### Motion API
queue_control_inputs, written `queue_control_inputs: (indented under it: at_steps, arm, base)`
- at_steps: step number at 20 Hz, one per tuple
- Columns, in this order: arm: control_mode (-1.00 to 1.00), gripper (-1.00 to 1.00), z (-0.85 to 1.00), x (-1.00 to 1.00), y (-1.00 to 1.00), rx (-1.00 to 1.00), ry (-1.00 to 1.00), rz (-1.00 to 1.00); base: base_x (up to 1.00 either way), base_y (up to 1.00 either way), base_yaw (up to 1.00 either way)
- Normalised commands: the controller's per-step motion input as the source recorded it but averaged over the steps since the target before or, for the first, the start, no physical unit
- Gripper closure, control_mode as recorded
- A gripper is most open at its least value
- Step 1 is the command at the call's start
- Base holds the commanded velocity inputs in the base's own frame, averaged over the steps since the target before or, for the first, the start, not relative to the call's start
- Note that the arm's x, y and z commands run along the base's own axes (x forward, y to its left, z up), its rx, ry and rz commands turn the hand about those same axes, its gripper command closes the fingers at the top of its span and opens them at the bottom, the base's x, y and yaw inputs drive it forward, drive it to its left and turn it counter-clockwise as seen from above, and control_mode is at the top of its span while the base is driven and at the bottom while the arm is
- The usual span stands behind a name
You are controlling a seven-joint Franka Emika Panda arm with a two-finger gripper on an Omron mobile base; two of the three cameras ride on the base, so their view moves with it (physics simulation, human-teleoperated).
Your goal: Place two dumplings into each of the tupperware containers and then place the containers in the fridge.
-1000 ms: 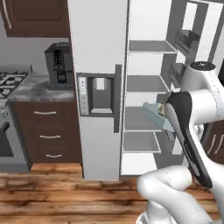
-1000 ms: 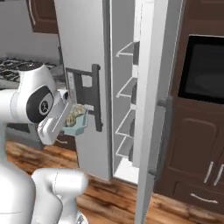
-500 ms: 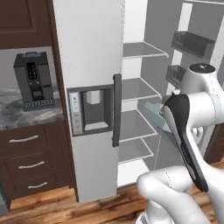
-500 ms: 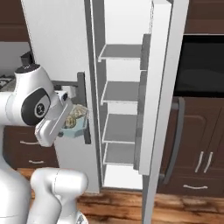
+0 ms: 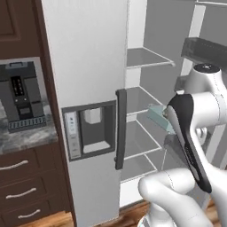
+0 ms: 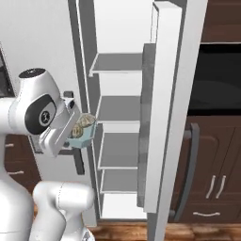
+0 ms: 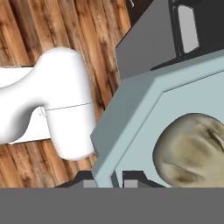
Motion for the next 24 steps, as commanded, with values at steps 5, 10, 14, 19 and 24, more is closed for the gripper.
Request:
queue_control_inputs:
  at_steps: [5, 10, 14, 19, 24]
  arm:
    - [1.00, 1.00, 0.00, 0.00, 0.00, 0.00, 0.00, 0.00]
    - [1.00, 1.00, 0.00, 0.00, 0.00, 0.00, 0.00, 0.00]
    - [1.00, 1.00, 0.00, 0.00, 0.00, 0.00, 0.00, 0.00]
    - [1.00, 1.00, 0.00, 0.00, 0.00, 0.00, 0.00, 0.00]
    - [1.00, 1.00, 0.00, 0.00, 0.00, 0.00, 0.00, 0.00]
  base:
    - [0.54, -0.36, -0.02]
    - [0.39, -0.30, 0.02]
    - [0.41, -0.03, 0.03]
    - [0.46, -0.18, 0.02]
    - [0.29, -0.38, 0.07]
